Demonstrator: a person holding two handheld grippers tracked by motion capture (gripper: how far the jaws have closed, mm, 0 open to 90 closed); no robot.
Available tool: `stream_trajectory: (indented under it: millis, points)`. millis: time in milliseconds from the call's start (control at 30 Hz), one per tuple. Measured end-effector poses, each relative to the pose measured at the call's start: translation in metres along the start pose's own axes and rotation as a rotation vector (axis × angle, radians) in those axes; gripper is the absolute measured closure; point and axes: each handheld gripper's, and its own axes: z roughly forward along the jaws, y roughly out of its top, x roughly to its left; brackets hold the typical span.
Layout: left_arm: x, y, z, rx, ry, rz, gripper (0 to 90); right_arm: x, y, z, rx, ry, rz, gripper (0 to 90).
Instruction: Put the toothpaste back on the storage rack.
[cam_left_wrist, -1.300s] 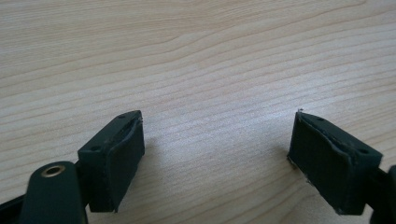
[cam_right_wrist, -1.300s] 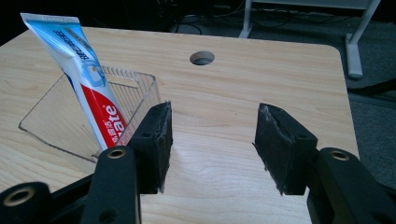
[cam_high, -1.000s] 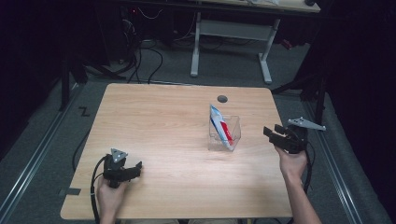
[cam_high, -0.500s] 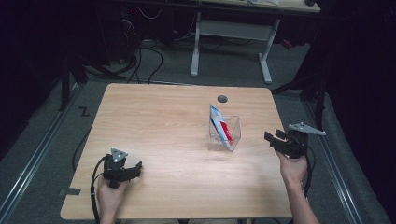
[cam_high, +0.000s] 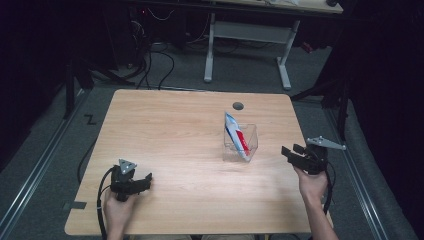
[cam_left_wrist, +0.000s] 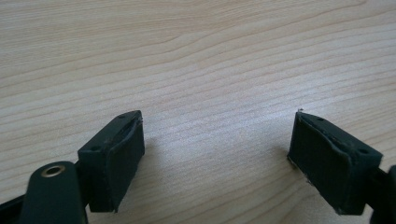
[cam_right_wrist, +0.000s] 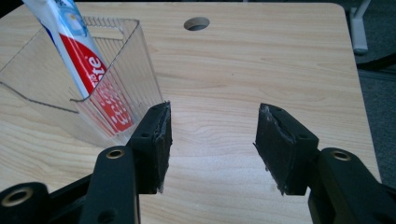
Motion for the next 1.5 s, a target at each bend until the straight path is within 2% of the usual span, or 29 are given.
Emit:
stream_trajectory:
  millis: [1000,1500]
  points:
    - [0.000,0.000,0.000,-0.001,0.000,-0.001,18.2,0.003,-0.022,0.011,0.054,0.023,0.018,45.4]
    - [0.000,0.000,0.000,0.001,0.000,0.002,18.2,0.006,-0.035,0.019,0.094,0.018,-0.002,45.3]
